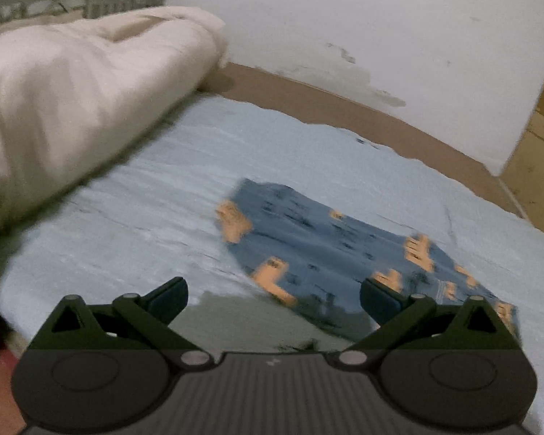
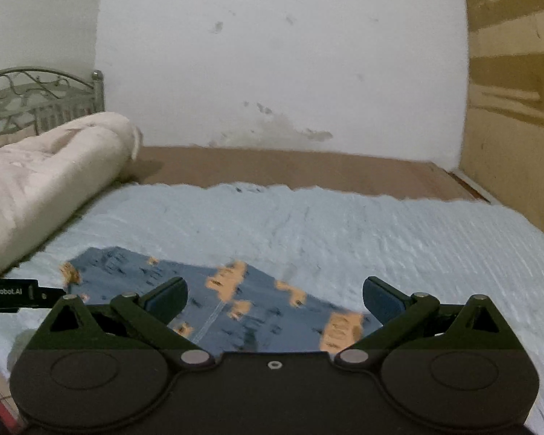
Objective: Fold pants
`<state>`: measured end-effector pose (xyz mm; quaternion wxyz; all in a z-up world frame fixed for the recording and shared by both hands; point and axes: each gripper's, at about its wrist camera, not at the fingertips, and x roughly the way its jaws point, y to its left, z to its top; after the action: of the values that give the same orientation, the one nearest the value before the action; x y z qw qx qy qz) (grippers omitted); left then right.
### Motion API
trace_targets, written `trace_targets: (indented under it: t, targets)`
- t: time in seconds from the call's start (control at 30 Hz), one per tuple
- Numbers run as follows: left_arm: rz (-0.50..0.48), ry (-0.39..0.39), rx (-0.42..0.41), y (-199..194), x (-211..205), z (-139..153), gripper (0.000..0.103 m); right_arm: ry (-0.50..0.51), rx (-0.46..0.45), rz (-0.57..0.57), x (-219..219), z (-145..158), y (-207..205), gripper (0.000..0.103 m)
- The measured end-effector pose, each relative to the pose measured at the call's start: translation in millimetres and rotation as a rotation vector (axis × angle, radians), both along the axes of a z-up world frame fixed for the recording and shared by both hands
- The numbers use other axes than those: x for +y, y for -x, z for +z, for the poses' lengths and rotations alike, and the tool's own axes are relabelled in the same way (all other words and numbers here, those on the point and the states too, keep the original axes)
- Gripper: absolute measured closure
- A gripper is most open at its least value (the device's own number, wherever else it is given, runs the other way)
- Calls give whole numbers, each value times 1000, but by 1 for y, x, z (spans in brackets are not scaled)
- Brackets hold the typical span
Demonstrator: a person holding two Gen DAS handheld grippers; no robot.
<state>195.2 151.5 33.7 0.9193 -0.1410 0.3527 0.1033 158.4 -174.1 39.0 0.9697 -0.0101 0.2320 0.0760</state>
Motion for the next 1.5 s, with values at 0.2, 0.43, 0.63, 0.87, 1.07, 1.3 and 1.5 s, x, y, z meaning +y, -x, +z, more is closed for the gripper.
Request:
trace_targets:
  t: [0.2,0.43,0.63,0.87,1.07,1.3,1.5]
  targets:
    - [75,-40,13,-16,32,-2,1,-23,3,30,18,0,-20,1]
    - [93,3,46,-45,49,-32,1,-50,55,9,27,-23,-52,1]
    - [91,-25,37,-59,47,-48,1,-20,90,-16,34,-51,-80,1]
    - [84,-75,26,-69,41,-49,1,30,87,-57,34,-78,-86,1]
    - [80,-90,23,-74,42,-50,1,55,123,-3,41,-102,-90,1]
    - [81,-119,33,-77,41,-54,1,58,156,21,46,-119,-95,1]
    - [85,-139,48,-78,39,-56,1,44,170,27,46,-125,-97,1]
